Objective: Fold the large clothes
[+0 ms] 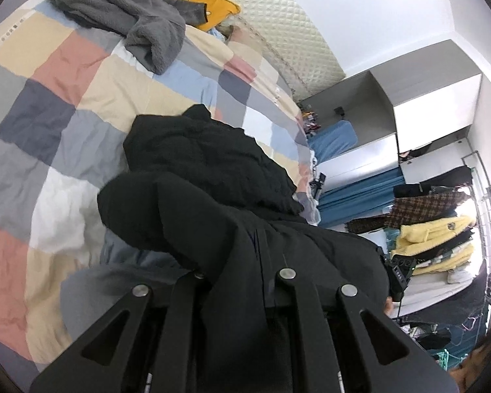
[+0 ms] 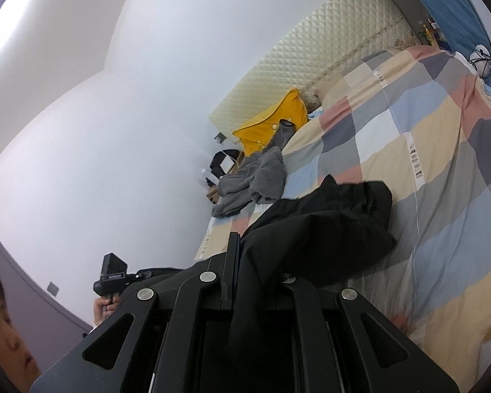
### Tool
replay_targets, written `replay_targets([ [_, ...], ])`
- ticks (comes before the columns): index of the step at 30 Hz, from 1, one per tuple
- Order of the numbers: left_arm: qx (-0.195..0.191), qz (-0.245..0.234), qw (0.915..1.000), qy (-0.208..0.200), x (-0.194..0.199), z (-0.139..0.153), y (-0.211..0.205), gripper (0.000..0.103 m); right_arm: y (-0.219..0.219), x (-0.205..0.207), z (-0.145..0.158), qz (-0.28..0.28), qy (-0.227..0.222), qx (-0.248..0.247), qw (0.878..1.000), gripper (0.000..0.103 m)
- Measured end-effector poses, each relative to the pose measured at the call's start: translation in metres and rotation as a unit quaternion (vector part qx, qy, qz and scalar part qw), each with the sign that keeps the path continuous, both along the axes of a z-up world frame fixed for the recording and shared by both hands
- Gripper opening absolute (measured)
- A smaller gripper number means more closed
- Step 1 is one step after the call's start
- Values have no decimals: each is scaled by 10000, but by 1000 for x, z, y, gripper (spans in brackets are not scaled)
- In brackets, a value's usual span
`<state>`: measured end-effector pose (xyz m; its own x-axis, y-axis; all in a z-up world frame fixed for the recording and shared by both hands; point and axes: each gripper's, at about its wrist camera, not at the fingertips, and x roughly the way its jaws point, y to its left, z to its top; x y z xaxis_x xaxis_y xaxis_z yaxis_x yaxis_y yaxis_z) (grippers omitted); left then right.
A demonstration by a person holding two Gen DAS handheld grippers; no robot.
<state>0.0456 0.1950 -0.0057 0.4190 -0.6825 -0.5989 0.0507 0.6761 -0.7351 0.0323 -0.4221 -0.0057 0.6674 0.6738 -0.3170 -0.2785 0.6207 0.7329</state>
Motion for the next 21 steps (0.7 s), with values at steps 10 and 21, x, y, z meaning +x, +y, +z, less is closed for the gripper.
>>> replay_targets([
  [10, 171, 43, 9977, 658, 105, -13, 4, 14, -19, 147, -30, -453, 1165, 365, 9915, 6],
  [21, 382, 537, 9878, 1409, 217, -60, -2, 18, -37, 272, -126, -990, 2453, 627, 9623, 6],
])
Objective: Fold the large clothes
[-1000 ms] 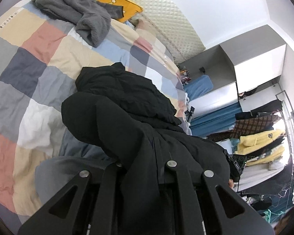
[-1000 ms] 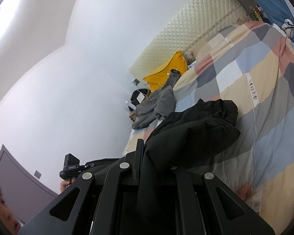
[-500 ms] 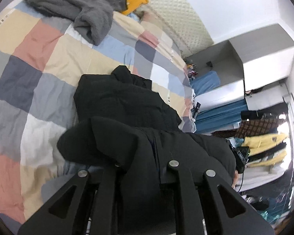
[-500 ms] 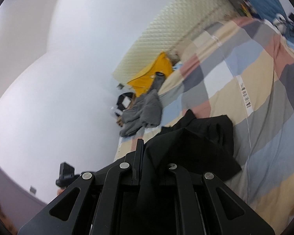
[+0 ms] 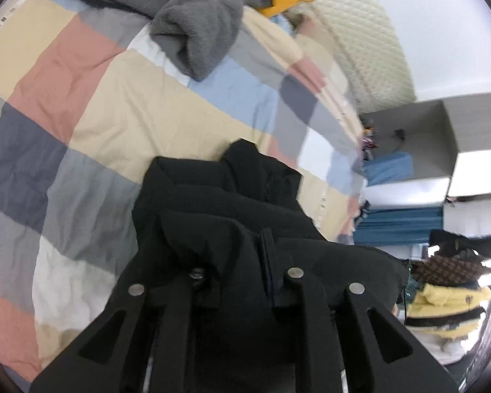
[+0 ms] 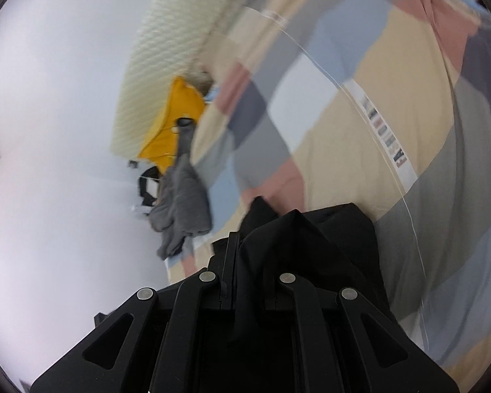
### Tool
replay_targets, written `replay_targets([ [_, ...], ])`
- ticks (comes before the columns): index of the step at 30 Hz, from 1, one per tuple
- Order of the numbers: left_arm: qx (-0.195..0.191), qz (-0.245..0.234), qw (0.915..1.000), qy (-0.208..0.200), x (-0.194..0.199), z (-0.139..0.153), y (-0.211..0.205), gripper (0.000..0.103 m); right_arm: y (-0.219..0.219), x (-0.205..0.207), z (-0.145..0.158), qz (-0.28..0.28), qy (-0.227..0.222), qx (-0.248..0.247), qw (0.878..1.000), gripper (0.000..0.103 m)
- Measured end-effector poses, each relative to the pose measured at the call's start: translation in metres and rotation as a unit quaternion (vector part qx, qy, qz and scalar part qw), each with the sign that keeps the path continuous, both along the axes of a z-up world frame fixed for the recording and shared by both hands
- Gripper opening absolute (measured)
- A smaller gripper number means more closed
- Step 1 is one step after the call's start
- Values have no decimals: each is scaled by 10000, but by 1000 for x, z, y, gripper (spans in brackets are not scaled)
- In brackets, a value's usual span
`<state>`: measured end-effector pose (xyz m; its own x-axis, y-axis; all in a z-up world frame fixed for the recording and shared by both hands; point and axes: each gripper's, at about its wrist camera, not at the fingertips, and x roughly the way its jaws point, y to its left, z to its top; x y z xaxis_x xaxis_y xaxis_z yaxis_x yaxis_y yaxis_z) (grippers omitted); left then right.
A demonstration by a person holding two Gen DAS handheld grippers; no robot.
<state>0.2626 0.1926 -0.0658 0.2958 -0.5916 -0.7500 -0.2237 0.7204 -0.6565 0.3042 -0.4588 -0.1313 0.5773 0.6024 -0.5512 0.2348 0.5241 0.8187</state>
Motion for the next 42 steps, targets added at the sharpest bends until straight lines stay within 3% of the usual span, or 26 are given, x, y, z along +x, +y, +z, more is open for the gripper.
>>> replay_targets([
  [7, 120, 300, 9984, 472, 49, -40, -1, 19, 0, 37, -70, -216, 464, 418, 9978, 6],
  [17, 142, 631, 9941, 868, 95, -101, -17, 19, 7, 74, -127, -294, 900, 676, 9932, 6],
  [23, 366, 755, 9929, 841, 87, -86, -27, 19, 8, 72, -126, -284, 791, 755, 9936, 11],
  [25, 267, 736, 9933, 846, 85, -83, -25, 22, 4, 67, -125, -376, 849, 924, 9914, 17],
  [27, 48, 765, 9936, 826, 77, -76, -17, 27, 2, 60, -120, -420, 807, 1027, 9905, 24],
  [29, -131, 942, 9925, 767, 66, -69, -10, 29, -1, 47, -108, -478, 651, 1157, 9900, 42],
  [30, -251, 1086, 9912, 712, 57, -63, -4, 36, -2, 44, -103, -506, 593, 1178, 9900, 58],
  [31, -339, 1140, 9905, 687, 54, -59, -3, 41, -3, 38, -96, -532, 525, 1178, 9902, 67],
  [33, -461, 1180, 9909, 456, 40, -41, 4, 62, -6, 27, -81, -515, 447, 1059, 9920, 68],
  [36, -399, 1227, 9916, 74, 24, -12, 13, 77, -11, 12, -57, -483, 355, 760, 9953, 68],
  [40, -89, 1026, 9939, -402, 3, 25, 15, 78, -17, -8, -10, -642, 162, -123, 9977, 68],
  [42, 185, 819, 9940, -706, -9, 44, 4, 78, -13, -21, 28, -879, -12, -1155, 9894, 68],
])
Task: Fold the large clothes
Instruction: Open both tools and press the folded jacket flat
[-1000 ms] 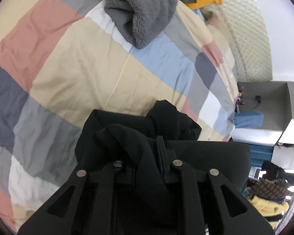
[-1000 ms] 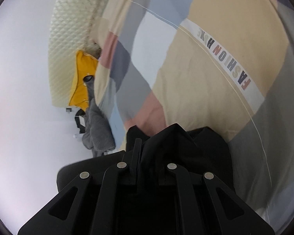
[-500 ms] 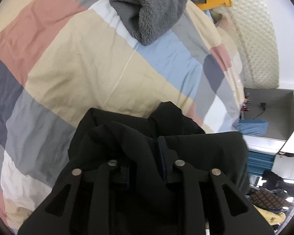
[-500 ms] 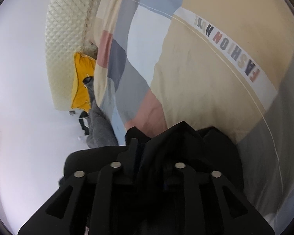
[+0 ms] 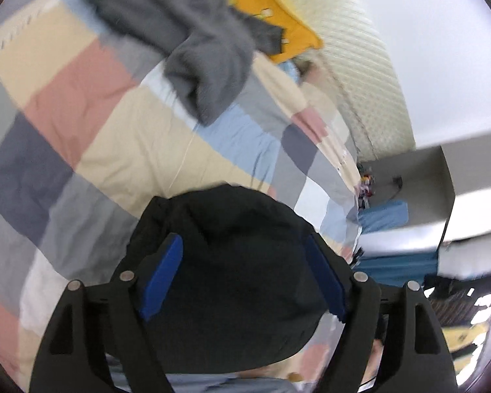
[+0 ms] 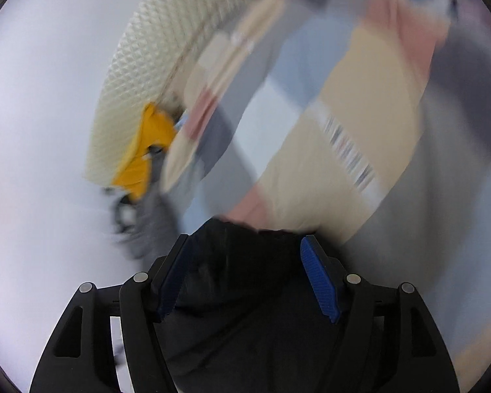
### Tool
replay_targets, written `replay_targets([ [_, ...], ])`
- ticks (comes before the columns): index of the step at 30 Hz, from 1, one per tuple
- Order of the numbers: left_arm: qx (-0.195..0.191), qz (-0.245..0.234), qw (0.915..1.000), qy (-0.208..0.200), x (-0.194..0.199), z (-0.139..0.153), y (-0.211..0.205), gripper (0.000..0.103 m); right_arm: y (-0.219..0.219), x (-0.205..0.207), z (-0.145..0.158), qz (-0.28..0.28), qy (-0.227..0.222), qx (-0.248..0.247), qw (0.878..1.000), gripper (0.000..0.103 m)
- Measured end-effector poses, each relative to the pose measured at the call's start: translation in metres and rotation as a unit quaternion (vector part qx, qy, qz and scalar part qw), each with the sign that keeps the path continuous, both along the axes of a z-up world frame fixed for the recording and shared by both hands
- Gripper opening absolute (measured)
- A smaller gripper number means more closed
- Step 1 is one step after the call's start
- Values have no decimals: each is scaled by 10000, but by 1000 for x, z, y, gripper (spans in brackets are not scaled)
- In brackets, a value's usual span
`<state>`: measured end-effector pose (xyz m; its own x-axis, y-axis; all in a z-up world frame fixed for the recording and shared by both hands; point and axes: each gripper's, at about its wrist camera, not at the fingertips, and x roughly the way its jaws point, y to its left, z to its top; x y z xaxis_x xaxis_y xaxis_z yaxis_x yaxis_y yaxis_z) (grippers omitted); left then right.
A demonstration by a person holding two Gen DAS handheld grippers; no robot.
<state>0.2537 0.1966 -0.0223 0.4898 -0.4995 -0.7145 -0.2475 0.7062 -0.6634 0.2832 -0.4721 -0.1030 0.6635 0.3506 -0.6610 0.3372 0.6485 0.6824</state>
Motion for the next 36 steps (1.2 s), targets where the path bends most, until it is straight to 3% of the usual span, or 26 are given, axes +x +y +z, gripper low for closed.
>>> replay_targets([
  [3, 379, -391, 9981, -286, -11, 12, -26, 78, 22, -15, 54, -55, -442, -1277, 9908, 68],
  [6, 1004, -957, 9878, -710, -21, 18, -73, 78, 53, -25, 82, 147, -861, -1761, 9805, 69],
  [9, 1280, -1191, 9799, -962, -29, 8, -106, 78, 103, -37, 89, 556, -1242, -2213, 9657, 73],
  [13, 1201, -1513, 9763, -973, -34, -26, -143, 78, 169, -52, 63, 1229, -1474, -2784, 9411, 75],
  [17, 2214, -1634, 9527, -1290, -31, -56, -178, 78, 212, -50, 13, 1651, -1423, -3160, 9234, 79],
  [20, 2926, -1642, 9304, -1476, -17, -78, -197, 78, 226, -34, -27, 1807, -1198, -3214, 9218, 79],
  [23, 3388, -1557, 9122, -1699, -1, -92, -207, 82, 230, -12, -60, 1758, -988, -3218, 9251, 85],
  [25, 3566, -1534, 9036, -1814, 8, -96, -210, 82, 230, -3, -66, 1665, -999, -3232, 9262, 90],
  [31, 3899, -1507, 8937, -1629, 50, -112, -220, 85, 233, 40, -76, 1753, -681, -3308, 9248, 100],
  [36, 3759, -1393, 9039, -1488, 72, -125, -218, 93, 229, 66, -89, 1757, -542, -3268, 9270, 103],
])
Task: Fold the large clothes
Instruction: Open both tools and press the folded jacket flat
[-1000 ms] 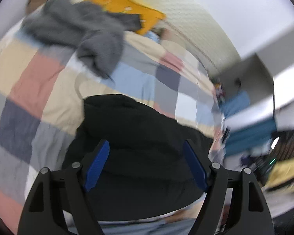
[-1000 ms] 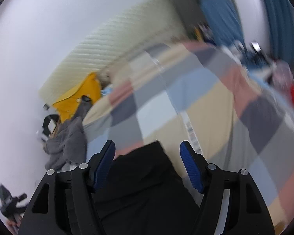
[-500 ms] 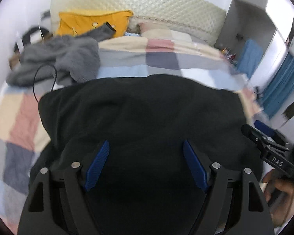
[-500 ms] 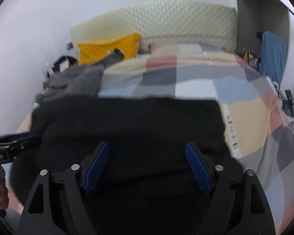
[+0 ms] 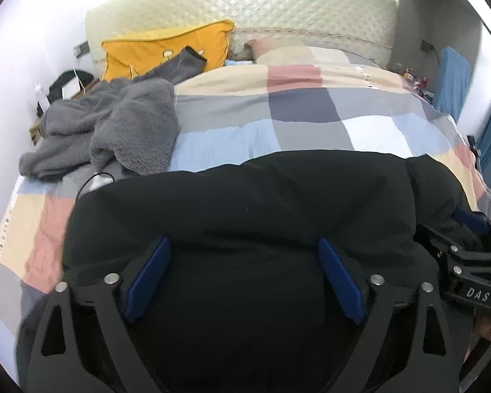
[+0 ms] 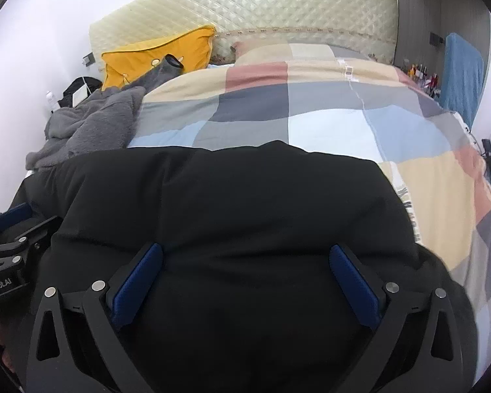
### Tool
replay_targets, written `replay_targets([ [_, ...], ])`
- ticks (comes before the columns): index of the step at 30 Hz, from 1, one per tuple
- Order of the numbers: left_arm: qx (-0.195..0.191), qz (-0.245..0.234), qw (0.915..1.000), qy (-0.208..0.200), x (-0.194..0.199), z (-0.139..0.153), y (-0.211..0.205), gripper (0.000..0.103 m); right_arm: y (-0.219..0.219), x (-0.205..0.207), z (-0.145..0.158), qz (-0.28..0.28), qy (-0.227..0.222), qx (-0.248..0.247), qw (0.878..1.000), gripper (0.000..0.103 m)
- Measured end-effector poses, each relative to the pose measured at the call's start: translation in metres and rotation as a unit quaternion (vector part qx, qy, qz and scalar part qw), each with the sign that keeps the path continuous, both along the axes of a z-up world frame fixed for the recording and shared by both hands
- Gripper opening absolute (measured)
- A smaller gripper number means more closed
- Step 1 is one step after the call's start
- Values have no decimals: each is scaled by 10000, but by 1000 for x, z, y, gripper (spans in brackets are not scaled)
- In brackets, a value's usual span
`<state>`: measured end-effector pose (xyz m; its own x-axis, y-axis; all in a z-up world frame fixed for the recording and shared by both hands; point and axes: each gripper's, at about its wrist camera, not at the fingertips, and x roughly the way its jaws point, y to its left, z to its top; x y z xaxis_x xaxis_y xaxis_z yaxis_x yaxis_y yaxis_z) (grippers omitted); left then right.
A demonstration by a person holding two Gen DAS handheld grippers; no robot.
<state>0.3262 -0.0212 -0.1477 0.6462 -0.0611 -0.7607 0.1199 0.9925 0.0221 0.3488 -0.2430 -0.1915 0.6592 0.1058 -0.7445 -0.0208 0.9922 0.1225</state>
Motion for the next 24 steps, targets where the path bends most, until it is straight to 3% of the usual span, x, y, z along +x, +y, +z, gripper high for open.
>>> replay_targets([
  [9, -39, 12, 9999, 131, 33, -22, -7, 95, 9, 36, -18, -41, -41, -299, 9995, 103],
  [16, -181, -20, 9997, 139, 28, -12, -3, 96, 8, 36, -27, -90, -139, -263, 9995, 103],
  [21, -213, -90, 9997, 96, 13, -5, 23, 96, 8, 13, -5, 212, -220, -90, 9995, 103],
  [24, -211, 198, 9995, -90, -2, 7, 53, 96, 2, -15, 22, 345, -720, -266, 9965, 103],
])
